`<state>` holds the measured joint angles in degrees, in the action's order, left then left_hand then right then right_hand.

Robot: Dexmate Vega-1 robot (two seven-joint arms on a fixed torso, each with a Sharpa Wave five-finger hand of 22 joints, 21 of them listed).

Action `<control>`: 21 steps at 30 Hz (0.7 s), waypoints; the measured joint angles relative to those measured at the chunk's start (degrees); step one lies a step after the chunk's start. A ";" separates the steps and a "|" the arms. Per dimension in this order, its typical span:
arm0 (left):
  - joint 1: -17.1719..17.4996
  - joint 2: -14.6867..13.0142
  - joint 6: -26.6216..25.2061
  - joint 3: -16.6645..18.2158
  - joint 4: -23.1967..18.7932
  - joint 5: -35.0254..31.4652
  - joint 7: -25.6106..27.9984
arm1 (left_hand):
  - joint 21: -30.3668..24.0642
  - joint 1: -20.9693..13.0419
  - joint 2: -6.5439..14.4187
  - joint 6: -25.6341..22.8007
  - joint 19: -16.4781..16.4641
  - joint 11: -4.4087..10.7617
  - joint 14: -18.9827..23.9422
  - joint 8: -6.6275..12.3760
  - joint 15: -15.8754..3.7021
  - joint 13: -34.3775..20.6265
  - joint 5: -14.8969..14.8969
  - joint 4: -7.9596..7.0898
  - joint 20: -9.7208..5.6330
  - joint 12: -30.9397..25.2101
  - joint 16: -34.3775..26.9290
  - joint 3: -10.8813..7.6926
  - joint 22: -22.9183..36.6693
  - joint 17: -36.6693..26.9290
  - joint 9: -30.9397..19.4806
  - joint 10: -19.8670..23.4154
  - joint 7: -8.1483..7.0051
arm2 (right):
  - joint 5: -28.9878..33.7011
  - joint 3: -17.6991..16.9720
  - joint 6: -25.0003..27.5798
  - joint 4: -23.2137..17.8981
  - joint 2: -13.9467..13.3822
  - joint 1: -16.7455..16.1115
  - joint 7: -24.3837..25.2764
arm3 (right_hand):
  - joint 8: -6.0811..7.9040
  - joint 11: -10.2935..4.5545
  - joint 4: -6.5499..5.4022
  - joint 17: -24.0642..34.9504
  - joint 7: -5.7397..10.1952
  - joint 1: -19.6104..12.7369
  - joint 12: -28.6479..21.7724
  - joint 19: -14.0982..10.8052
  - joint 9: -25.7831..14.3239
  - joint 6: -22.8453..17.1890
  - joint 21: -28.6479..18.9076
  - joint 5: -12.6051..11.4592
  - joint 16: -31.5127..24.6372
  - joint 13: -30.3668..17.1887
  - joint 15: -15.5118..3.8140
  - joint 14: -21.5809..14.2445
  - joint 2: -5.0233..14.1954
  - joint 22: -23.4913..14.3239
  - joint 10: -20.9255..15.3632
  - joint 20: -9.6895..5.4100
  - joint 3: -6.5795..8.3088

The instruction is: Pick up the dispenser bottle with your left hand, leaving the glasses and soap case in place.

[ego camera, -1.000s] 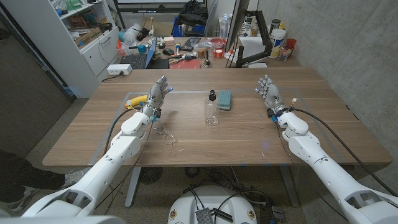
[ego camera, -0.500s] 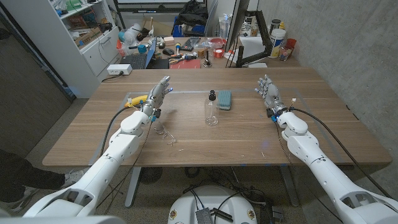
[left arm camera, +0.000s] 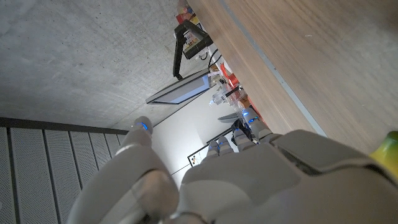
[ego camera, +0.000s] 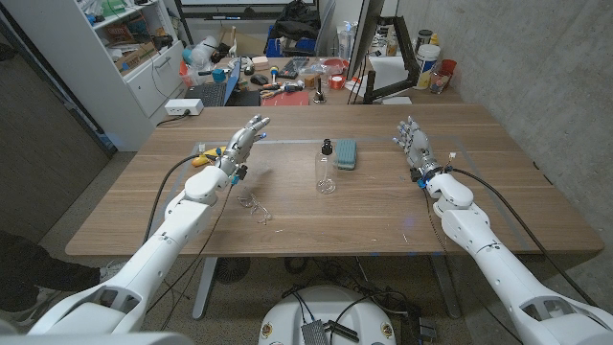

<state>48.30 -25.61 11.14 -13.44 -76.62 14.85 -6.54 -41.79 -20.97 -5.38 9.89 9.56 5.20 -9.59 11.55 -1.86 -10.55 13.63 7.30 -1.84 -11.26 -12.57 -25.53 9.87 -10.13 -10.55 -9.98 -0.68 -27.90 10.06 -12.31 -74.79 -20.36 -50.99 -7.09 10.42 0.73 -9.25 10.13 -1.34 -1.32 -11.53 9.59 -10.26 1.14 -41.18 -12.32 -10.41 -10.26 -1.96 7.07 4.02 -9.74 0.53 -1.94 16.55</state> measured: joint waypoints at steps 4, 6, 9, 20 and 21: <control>-0.07 -0.30 0.09 -0.26 -0.42 -1.65 0.56 | 0.26 -1.37 -1.37 0.01 0.00 -0.61 0.00 0.37 0.00 0.00 0.17 0.77 0.00 0.00 -0.17 0.49 0.00 0.00 0.00 0.02 0.45 | 0.14 -0.33 0.04 0.00 0.18 -0.18 -0.07 | 0.00 0.00 0.00 0.00 0.00 0.00 0.00 0.00 0.00 0.00 0.30 0.00 0.00 0.00 0.00 0.00 0.00 0.00 0.00 0.00 0.00; -0.10 -0.59 0.11 -0.45 -0.83 -2.29 0.83 | 0.48 -2.01 -2.01 -0.06 0.00 -0.85 -0.13 0.37 0.13 0.00 0.59 1.12 0.00 0.00 -0.17 0.84 0.00 0.00 0.00 0.21 0.81 | 0.20 -0.45 0.07 -0.02 0.23 -0.27 -0.10 | 0.00 0.00 0.00 0.00 0.00 0.00 0.00 0.00 0.00 0.00 0.30 0.00 0.00 0.00 0.00 0.00 0.00 0.00 0.00 0.00 0.00; -0.10 -0.88 0.12 -0.71 -1.42 -3.84 1.42 | 0.70 -3.12 -2.67 -0.06 0.00 -1.25 -0.25 0.37 0.25 0.00 0.62 1.50 0.00 -0.40 -0.37 1.22 0.00 0.00 0.00 0.17 0.89 | 0.24 -0.74 0.08 -0.19 0.31 -0.49 -0.15 | 0.00 0.00 0.00 0.00 0.00 0.00 0.00 0.00 0.00 0.00 0.39 0.00 0.00 0.00 0.00 0.00 0.00 0.00 0.00 0.00 0.00; 0.03 -1.78 0.20 -1.54 -3.29 -6.76 2.81 | 1.97 -8.18 -3.81 -0.06 0.25 -3.17 -0.18 0.37 3.51 -0.04 2.16 2.24 2.28 -0.88 -0.41 2.36 0.01 -0.15 0.01 0.31 -2.67 | 0.26 -1.33 0.10 -0.66 0.37 -1.08 -0.33 | 0.00 -0.01 0.24 0.01 0.00 0.00 0.00 0.00 0.00 0.00 0.53 0.00 0.00 0.01 0.00 0.00 0.00 0.01 -0.01 0.00 -0.25; 0.05 -1.83 0.21 -1.60 -3.42 -6.87 2.87 | 2.05 -8.25 -3.88 -0.03 0.29 -3.17 -0.18 0.37 3.51 -0.19 2.16 2.21 2.38 -0.88 -0.41 2.41 0.01 -0.15 0.01 0.31 -3.31 | 0.26 -1.36 0.10 -0.69 0.37 -1.12 -0.34 | 0.00 0.00 0.23 0.01 0.00 0.00 0.00 0.00 0.01 0.00 0.53 0.00 0.00 0.01 0.00 0.00 0.00 0.01 -0.01 0.00 -0.26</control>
<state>48.35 -27.44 11.35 -15.04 -80.04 7.97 -3.67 -39.73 -29.22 -9.26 9.86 9.85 2.03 -9.77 11.91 1.65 -10.74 15.80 9.51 0.53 -12.14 -12.98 -23.11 9.87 -10.29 -10.54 -9.67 -3.98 -27.65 8.70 -12.21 -75.48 -19.99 -52.11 -7.43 10.42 0.73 -9.01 10.14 -1.34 -1.32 -11.53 9.58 -10.26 1.14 -40.65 -12.32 -10.41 -10.26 -1.95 7.07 4.01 -9.73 0.53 -1.94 16.29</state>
